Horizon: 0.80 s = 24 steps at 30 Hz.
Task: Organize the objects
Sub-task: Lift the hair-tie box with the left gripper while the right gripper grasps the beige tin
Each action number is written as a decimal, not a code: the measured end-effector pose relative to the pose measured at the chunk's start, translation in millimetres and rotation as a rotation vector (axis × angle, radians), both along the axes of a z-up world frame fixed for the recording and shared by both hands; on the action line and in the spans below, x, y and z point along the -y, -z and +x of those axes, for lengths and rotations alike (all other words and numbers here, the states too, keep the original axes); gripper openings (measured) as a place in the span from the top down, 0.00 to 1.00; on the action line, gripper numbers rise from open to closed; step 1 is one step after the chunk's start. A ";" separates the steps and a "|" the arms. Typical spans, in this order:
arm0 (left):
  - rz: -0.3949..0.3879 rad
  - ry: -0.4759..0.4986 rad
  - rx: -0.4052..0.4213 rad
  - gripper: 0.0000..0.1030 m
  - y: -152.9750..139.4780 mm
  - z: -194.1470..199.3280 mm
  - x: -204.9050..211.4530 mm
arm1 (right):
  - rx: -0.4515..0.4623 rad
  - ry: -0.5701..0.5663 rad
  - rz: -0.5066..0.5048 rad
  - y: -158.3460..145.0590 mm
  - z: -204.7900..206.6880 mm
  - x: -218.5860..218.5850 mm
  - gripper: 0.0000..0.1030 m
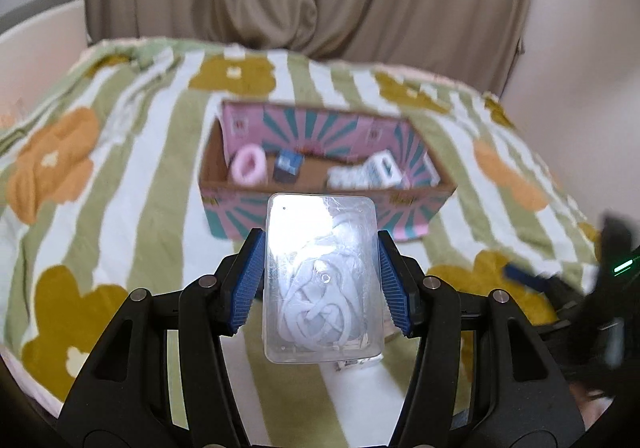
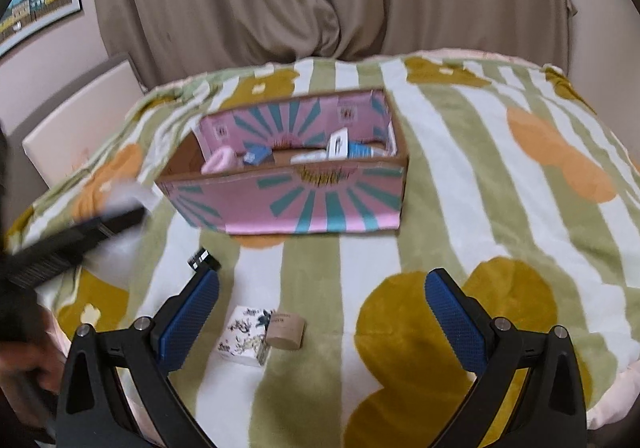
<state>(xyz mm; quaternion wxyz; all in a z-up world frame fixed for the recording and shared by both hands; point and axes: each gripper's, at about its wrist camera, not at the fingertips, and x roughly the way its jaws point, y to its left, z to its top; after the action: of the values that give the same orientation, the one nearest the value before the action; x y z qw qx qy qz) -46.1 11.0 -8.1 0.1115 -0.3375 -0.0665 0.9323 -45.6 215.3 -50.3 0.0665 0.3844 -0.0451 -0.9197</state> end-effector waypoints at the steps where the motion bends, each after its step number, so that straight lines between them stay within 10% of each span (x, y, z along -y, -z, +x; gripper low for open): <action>1: 0.004 -0.002 -0.019 0.50 -7.6 4.0 1.9 | 0.015 -0.005 0.009 6.9 -2.0 3.0 0.02; 11: 0.022 -0.029 -0.295 0.50 -105.6 62.9 22.3 | 0.097 -0.026 0.025 39.6 -14.2 15.3 0.09; 24: 0.019 -0.050 -0.362 0.50 -129.0 82.4 35.4 | 0.258 -0.064 0.033 95.8 -37.9 27.1 0.33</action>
<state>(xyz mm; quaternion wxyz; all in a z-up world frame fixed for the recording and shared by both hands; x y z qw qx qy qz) 36.3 -24.5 120.9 0.1014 -0.1615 -0.0626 0.9797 -83.4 188.2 -146.1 0.0832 0.5017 -0.0257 -0.8607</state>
